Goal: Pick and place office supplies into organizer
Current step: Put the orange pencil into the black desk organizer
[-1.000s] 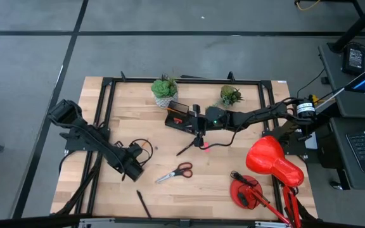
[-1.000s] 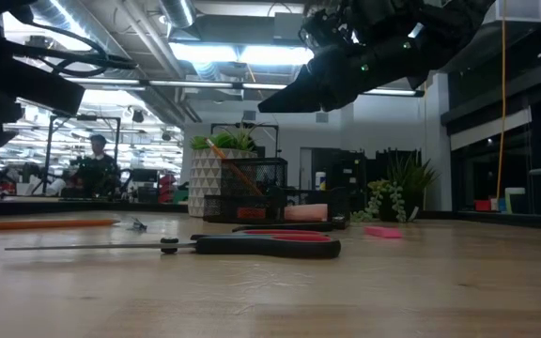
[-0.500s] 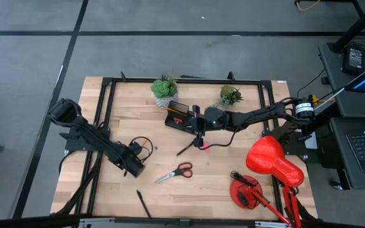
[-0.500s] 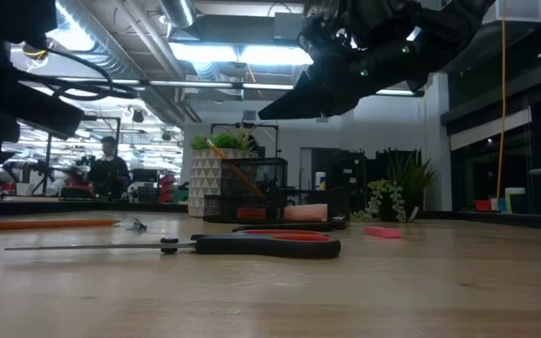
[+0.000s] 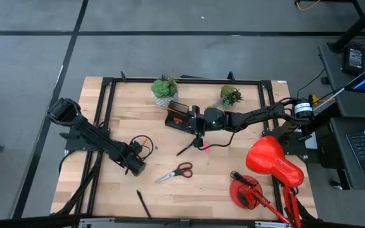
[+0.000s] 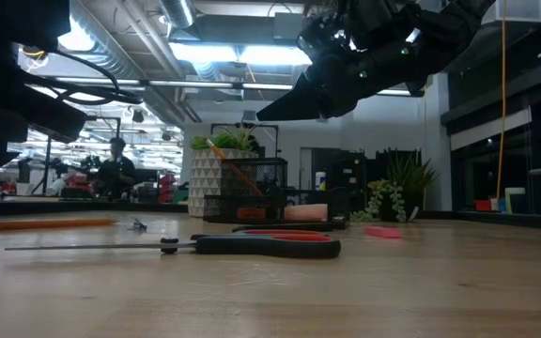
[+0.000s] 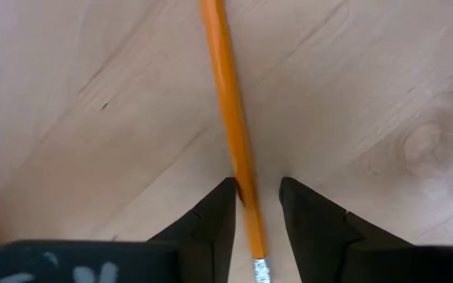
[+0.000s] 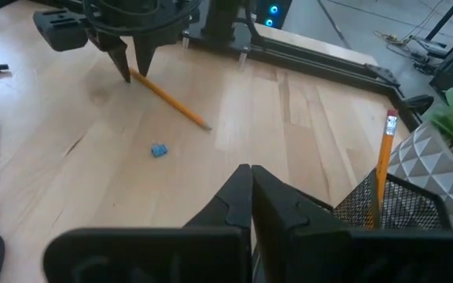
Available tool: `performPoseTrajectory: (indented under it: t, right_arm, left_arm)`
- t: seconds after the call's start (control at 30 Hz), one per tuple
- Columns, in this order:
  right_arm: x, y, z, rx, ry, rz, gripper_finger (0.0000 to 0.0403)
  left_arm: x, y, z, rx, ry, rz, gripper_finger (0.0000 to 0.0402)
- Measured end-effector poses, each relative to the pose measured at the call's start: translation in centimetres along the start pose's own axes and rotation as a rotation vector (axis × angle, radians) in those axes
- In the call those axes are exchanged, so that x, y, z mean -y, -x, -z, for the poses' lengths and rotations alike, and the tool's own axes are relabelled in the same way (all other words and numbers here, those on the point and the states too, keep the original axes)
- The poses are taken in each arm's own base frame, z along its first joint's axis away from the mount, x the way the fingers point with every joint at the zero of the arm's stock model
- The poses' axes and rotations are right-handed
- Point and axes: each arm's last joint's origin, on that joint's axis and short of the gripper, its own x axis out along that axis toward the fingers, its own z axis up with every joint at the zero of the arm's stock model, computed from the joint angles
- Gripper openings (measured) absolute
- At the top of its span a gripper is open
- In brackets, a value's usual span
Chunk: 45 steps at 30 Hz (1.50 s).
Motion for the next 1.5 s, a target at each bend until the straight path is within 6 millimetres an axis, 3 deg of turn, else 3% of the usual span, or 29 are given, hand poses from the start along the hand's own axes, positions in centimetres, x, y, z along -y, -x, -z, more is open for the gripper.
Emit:
performPoseTrajectory:
  t: [0.57,0.97,1.23,1.5]
  right_arm:
    - [0.0,0.0,0.0,0.0,0.002,0.0,0.0012]
    - [0.0,0.0,0.0,0.0,0.002,0.0,0.0012]
    - [0.0,0.0,0.0,-0.001,-0.001,0.0,0.0012]
    - [0.0,0.0,0.0,-0.001,-0.001,0.0,0.0012]
  left_arm:
    - [0.0,0.0,-0.1,-0.004,-0.044,0.003,0.0034]
    - [0.7,0.9,-0.3,0.026,-0.161,-0.005,0.0027]
    - [-0.3,1.7,-0.4,0.06,-0.127,-0.143,0.0026]
    - [-0.3,2.0,-0.6,0.105,-0.146,-0.138,0.0026]
